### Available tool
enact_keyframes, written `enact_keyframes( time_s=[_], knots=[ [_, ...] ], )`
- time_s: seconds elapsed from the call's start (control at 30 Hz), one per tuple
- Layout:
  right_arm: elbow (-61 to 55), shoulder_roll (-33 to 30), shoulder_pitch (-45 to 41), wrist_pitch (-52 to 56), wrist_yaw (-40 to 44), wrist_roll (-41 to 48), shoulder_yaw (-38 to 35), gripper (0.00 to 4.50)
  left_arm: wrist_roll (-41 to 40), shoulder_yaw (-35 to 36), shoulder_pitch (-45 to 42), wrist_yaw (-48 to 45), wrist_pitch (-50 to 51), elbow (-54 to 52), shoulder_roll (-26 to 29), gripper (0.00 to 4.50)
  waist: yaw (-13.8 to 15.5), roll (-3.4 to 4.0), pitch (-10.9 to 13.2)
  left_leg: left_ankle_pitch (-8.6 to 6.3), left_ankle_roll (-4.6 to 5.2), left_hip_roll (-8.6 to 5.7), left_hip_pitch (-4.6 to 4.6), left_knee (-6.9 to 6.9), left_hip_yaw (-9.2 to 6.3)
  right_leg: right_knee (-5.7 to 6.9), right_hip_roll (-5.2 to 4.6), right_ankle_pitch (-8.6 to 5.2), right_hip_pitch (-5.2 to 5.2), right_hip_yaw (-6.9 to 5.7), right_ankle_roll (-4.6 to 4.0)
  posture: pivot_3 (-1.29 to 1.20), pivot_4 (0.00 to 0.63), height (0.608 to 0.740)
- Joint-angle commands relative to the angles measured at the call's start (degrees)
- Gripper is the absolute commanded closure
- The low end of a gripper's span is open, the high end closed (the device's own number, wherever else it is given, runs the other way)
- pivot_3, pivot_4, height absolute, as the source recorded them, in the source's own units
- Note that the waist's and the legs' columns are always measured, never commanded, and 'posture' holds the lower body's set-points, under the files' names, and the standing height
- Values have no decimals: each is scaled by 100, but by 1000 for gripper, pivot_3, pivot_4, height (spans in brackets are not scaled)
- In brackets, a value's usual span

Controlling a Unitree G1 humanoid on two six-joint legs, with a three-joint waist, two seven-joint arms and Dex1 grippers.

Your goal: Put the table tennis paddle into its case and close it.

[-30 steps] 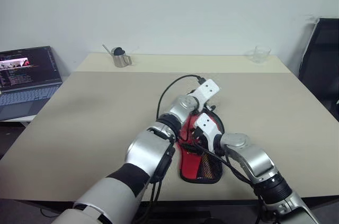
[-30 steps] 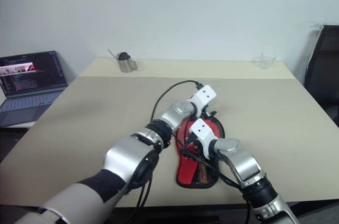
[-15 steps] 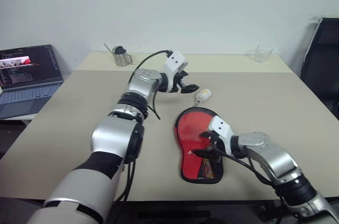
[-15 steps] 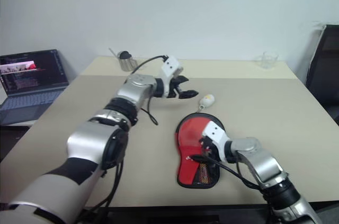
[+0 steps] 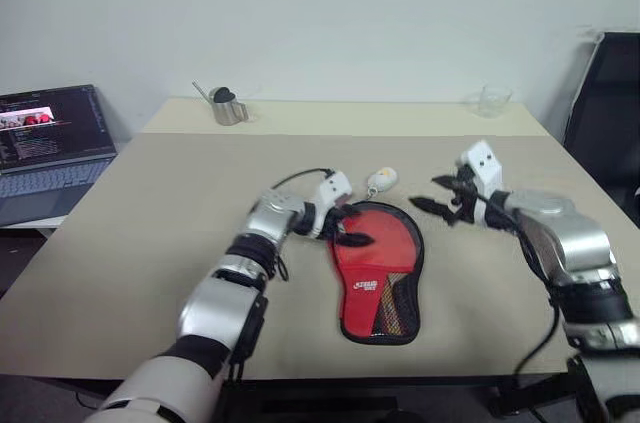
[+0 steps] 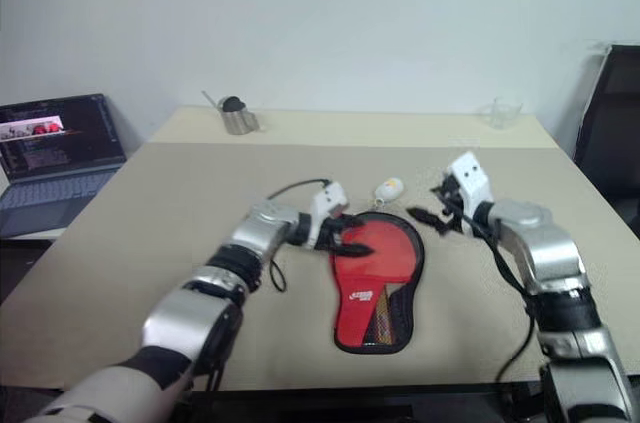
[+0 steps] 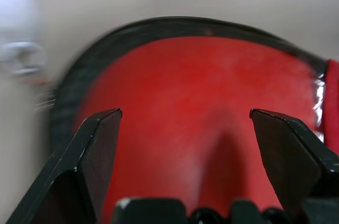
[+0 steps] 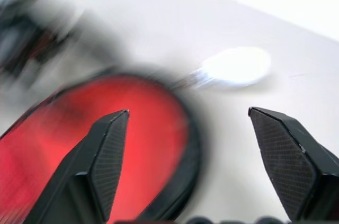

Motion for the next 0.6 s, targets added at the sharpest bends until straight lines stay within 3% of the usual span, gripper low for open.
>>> enact_keyframes(
  time_s=[0.03,0.17,0.33,0.6],
  knots=[
    [1352,522,-796,-283,-1062,-228,-303,554,58,-146,279,460,36,-506,-84,286,-7,1,-1,0,0,0,-5,-2,1,3,0,1,-9,2,-2,0,150,740],
    [3267,1216,-1574,-1051,-2036,-539,-357,554,-47,-194,684,669,416,-1143,-120,286,-4,2,-1,0,0,-6,-10,-1,5,46,-5,-5,-28,12,-16,0,150,740],
    [5123,1868,-2258,-2204,-2666,-527,-681,554,-80,-301,1238,873,1016,-2193,56,286,-3,2,-1,1,-1,-4,-9,1,2,57,-5,-5,-29,12,-18,0,150,740],
    [6080,2363,-2577,-2891,-2839,-550,-923,554,-189,-400,2038,1076,2036,-3913,450,286,-21,4,-3,1,-1,-1,1,1,2,68,-6,-7,-26,16,-22,0,150,740]
  ],
)
